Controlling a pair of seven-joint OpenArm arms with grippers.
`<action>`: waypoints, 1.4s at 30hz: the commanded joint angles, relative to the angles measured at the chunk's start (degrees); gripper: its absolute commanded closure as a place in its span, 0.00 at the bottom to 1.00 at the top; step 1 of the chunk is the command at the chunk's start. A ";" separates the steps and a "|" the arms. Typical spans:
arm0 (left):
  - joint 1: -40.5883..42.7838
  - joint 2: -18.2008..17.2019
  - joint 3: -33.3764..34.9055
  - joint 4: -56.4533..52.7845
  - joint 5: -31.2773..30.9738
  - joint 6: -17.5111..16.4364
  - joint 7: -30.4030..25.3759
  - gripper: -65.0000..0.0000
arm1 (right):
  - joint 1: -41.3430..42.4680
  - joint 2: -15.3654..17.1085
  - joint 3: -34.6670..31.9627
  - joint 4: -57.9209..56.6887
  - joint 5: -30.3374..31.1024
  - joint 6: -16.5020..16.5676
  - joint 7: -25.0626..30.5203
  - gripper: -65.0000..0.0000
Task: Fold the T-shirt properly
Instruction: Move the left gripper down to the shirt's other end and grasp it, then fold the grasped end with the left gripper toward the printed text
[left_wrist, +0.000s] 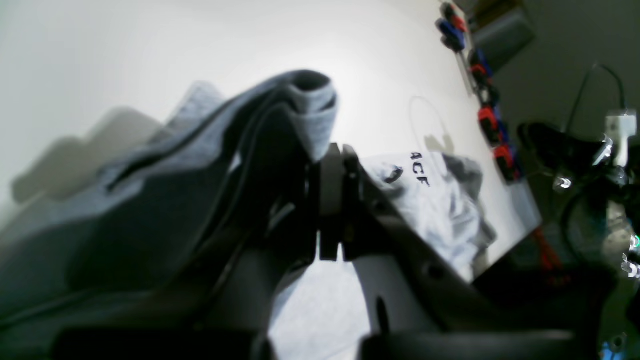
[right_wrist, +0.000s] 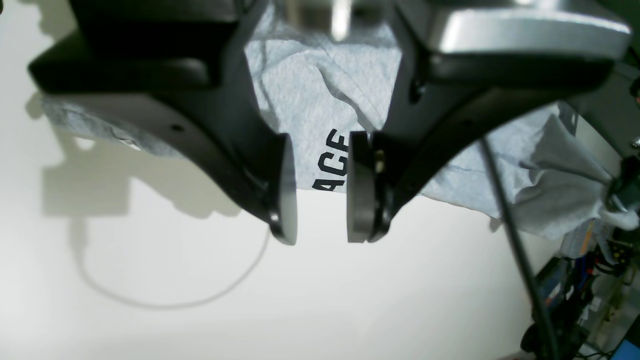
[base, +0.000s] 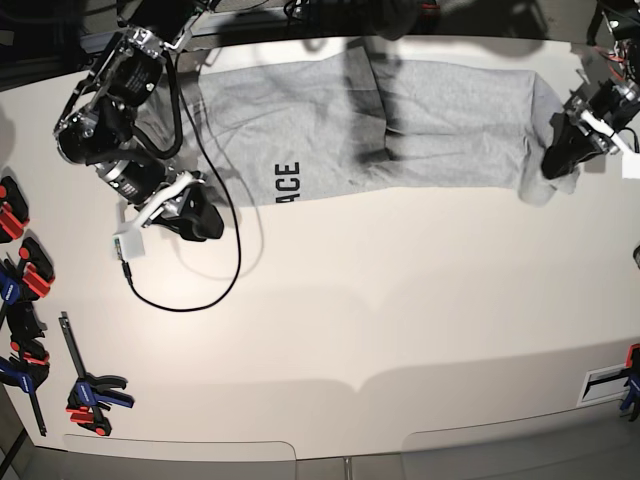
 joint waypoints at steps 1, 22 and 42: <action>-0.28 -0.61 -0.39 2.27 -1.69 -0.54 -1.25 1.00 | 0.92 0.28 -0.07 1.09 1.64 0.52 1.31 0.75; 2.69 6.67 9.55 4.55 -1.69 -0.54 -1.46 1.00 | 0.92 0.31 -0.07 1.09 1.66 1.01 1.73 0.75; 1.73 12.20 16.22 4.66 -1.69 -0.54 -4.39 1.00 | 0.92 0.28 -0.09 1.07 1.68 1.01 1.99 0.75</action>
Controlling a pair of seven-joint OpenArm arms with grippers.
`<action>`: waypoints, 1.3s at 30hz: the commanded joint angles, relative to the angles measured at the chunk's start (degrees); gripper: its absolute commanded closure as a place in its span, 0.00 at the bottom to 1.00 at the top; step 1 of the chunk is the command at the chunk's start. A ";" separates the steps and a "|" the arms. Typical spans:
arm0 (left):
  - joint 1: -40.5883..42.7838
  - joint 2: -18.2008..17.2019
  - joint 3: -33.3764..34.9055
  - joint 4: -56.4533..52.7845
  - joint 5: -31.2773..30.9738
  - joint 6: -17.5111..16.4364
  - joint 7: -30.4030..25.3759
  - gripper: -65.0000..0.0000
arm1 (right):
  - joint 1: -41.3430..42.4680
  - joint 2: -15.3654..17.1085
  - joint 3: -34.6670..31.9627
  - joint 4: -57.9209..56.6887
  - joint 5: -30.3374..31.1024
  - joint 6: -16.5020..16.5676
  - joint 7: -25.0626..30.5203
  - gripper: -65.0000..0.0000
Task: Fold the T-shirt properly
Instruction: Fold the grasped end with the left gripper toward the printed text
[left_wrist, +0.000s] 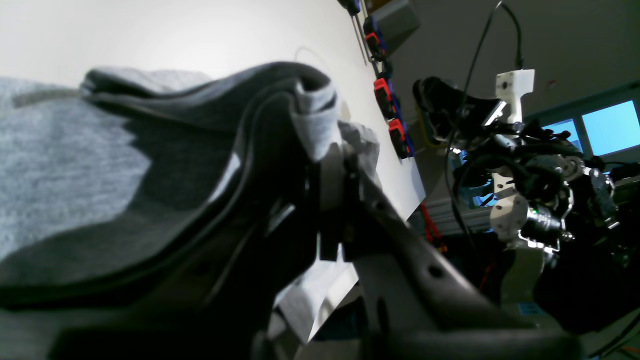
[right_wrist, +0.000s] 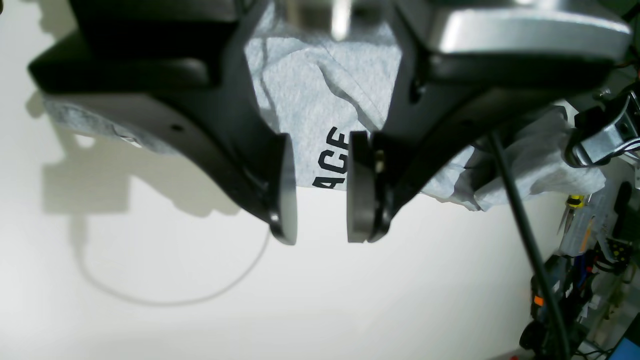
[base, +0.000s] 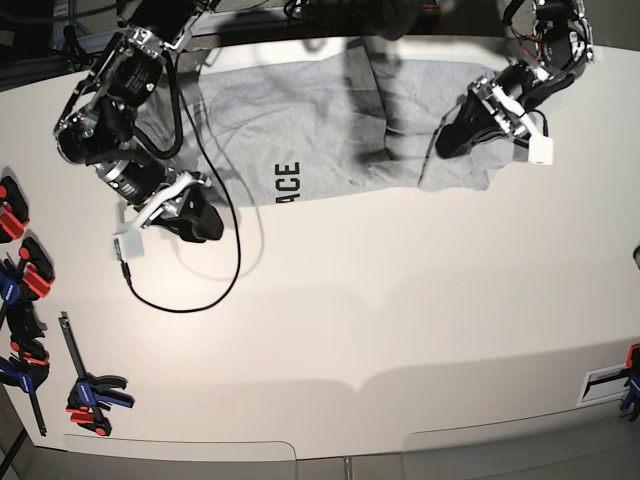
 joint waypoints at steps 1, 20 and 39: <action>-0.61 -0.04 -0.22 0.90 -1.64 -0.58 -1.31 1.00 | 0.92 0.28 -0.09 1.07 1.62 0.79 1.55 0.75; -1.42 1.14 5.99 1.09 0.79 -0.58 -3.02 0.40 | 0.92 0.31 -0.09 1.07 1.62 0.79 1.53 0.75; 0.02 -3.15 -5.60 18.75 35.32 -0.58 -0.66 0.41 | 0.92 0.31 -0.09 1.07 1.64 0.79 1.51 0.75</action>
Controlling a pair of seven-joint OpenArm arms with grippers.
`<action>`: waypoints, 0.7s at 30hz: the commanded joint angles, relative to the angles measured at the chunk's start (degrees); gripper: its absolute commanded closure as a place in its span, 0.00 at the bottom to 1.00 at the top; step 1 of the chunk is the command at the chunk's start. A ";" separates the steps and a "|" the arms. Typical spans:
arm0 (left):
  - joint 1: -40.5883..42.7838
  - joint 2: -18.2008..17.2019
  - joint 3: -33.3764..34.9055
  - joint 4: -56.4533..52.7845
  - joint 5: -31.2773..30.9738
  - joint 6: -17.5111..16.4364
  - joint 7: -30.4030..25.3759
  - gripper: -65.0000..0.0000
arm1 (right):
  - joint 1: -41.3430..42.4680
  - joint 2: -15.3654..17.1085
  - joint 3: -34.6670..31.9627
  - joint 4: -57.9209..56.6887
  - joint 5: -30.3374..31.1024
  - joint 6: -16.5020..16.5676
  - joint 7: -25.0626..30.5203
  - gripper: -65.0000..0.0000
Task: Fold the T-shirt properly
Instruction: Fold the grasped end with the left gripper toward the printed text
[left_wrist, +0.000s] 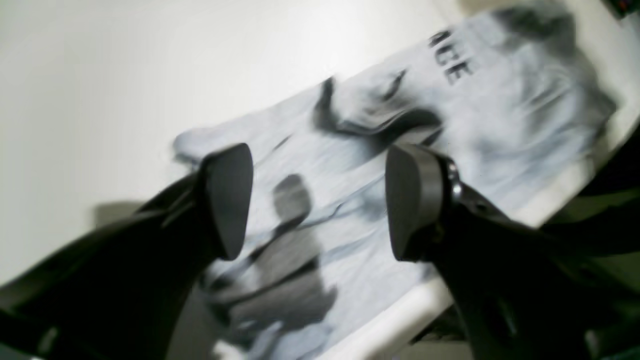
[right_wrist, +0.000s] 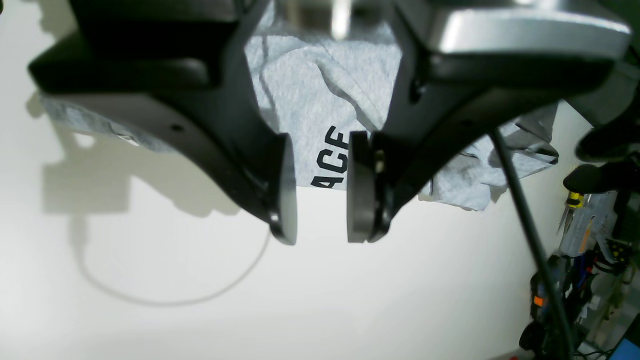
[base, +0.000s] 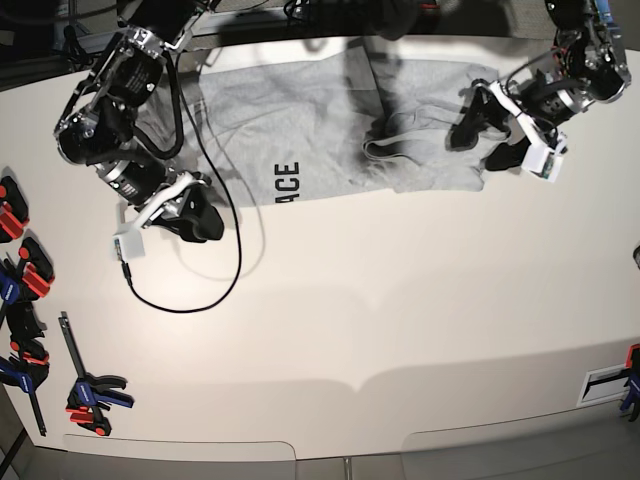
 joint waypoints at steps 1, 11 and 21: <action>0.63 -0.52 -0.26 0.87 0.85 -0.07 -2.16 0.41 | 0.92 0.28 -0.09 1.07 1.64 0.79 1.53 0.75; 2.86 -0.52 -0.26 0.87 12.00 2.71 -2.67 0.68 | 0.92 0.31 -0.09 1.07 1.66 0.79 1.53 0.75; 2.89 -0.52 -0.26 0.85 19.47 2.86 -2.91 0.61 | 0.92 0.31 -0.09 1.07 1.66 0.79 1.51 0.75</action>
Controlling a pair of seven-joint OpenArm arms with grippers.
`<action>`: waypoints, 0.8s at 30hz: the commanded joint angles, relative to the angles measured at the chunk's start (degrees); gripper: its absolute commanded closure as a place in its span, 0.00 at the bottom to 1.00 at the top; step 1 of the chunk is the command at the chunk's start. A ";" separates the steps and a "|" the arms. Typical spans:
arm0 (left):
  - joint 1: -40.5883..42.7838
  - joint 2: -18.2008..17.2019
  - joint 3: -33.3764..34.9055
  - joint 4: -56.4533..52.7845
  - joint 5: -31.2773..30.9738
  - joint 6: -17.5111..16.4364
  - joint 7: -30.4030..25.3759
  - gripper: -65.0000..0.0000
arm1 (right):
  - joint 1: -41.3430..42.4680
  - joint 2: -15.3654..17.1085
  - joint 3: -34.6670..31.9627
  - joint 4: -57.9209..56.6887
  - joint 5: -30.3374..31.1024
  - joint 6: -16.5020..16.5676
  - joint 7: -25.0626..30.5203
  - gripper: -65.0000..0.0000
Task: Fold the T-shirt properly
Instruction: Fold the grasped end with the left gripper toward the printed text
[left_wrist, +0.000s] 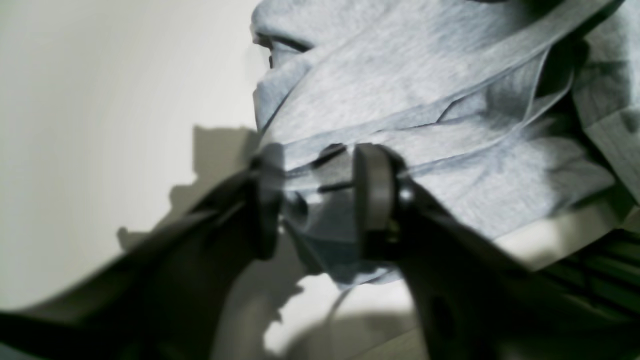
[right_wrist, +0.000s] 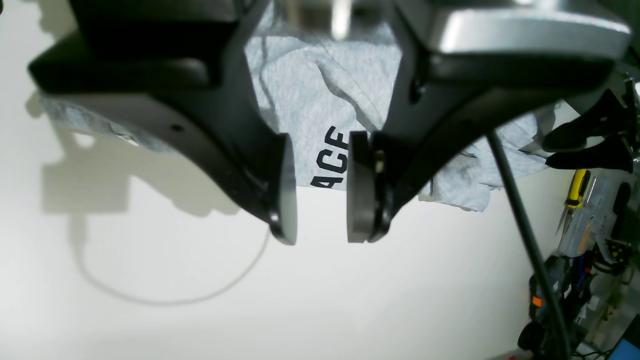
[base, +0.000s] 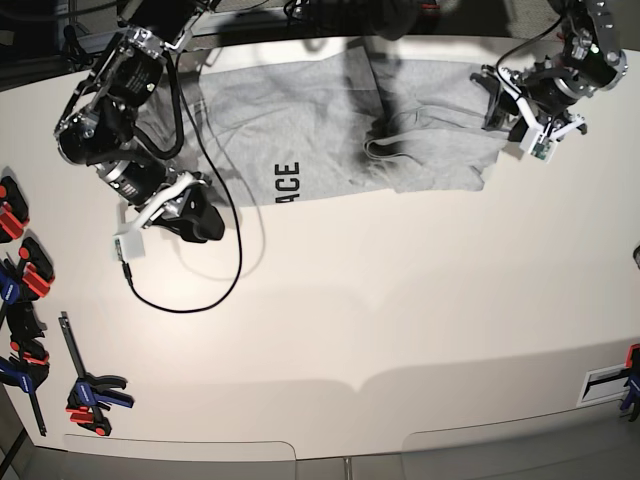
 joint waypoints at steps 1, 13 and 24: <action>-0.11 -0.68 -0.26 0.85 -0.39 1.03 -1.62 0.57 | 0.90 0.31 -0.09 1.07 1.53 0.79 1.51 0.75; -0.11 -0.66 -0.26 -0.92 5.33 5.62 -6.21 0.50 | 0.90 0.31 -0.09 1.07 1.53 0.79 1.51 0.75; -0.31 -0.70 -0.26 -4.37 -2.71 5.33 -7.58 0.91 | 0.90 0.31 -0.09 1.07 1.75 0.79 1.51 0.75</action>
